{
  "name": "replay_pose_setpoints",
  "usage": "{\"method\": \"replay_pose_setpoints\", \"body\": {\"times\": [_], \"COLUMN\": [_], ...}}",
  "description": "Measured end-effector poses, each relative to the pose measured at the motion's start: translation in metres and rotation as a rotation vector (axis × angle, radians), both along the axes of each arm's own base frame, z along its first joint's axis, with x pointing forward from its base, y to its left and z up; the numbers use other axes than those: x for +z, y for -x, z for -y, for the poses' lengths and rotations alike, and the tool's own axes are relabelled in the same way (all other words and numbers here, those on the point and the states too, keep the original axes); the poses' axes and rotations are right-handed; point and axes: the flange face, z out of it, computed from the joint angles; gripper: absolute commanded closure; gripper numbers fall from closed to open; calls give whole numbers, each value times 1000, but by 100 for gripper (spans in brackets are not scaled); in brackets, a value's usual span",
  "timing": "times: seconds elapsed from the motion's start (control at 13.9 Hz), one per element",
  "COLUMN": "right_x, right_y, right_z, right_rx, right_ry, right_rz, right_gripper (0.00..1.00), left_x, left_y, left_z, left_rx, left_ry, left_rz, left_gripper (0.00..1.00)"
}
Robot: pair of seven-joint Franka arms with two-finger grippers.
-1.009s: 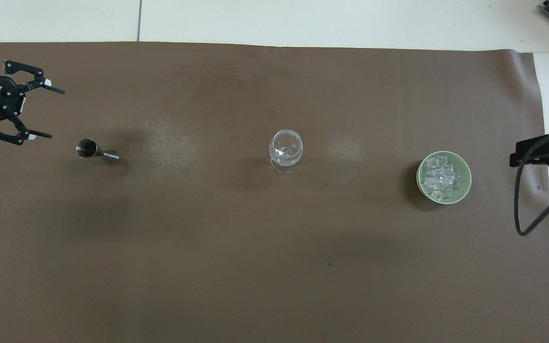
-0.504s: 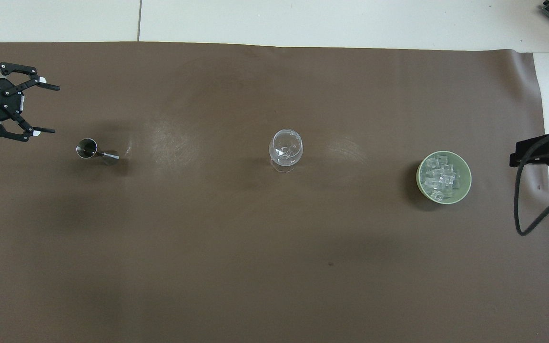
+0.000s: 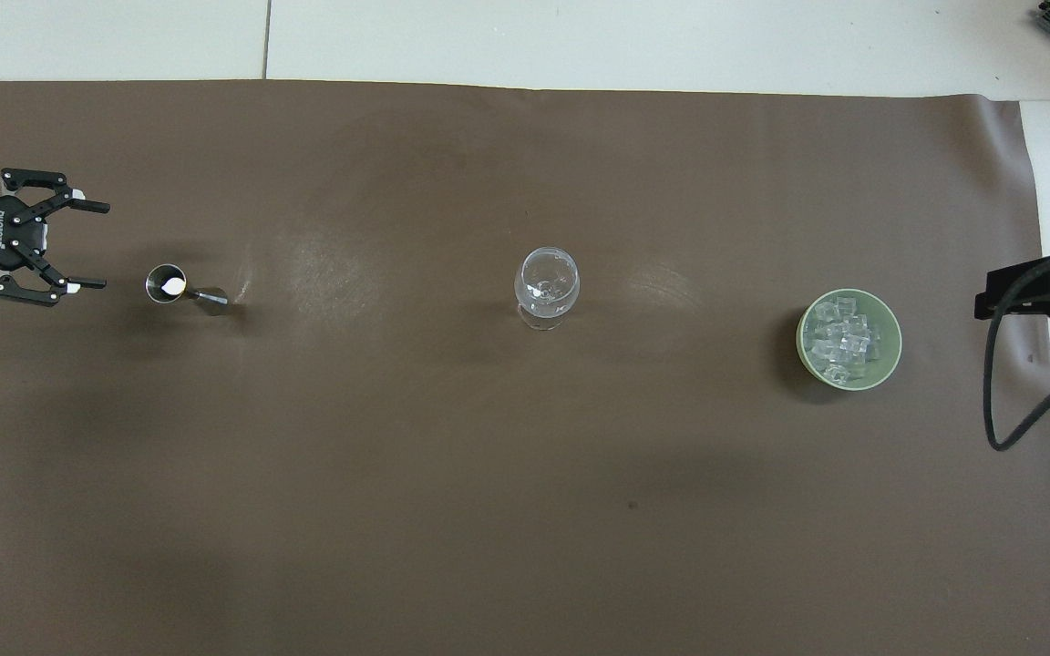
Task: Pour wine and add ice with both arms
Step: 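Close the left gripper on the silver cup and lift it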
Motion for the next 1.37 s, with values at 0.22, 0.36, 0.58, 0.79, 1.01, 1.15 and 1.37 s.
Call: {"method": "replay_pose_setpoints", "body": {"times": [0.22,0.36,0.58,0.79,1.01,1.15,1.37], "right_x": [0,0,0,0,0,0,0], "right_y": [0,0,0,0,0,0,0], "right_z": [0,0,0,0,0,0,0], "right_rx": [0,0,0,0,0,0,0], "right_ry": [0,0,0,0,0,0,0], "right_rz": [0,0,0,0,0,0,0], "right_gripper": [0,0,0,0,0,0,0], "left_x": [-33,-49,-65,-83,-97,-106,-116], "left_y": [18,27,38,53,62,68,77], "left_z": [4,2,1,2,7,10,16], "left_rx": [57,89,133,154,179,191,203], "left_ry": [64,90,143,201,261,290,340], "left_rz": [-54,-79,-107,-108,-87,-63,-15], "left_gripper": [0,0,0,0,0,0,0]}}
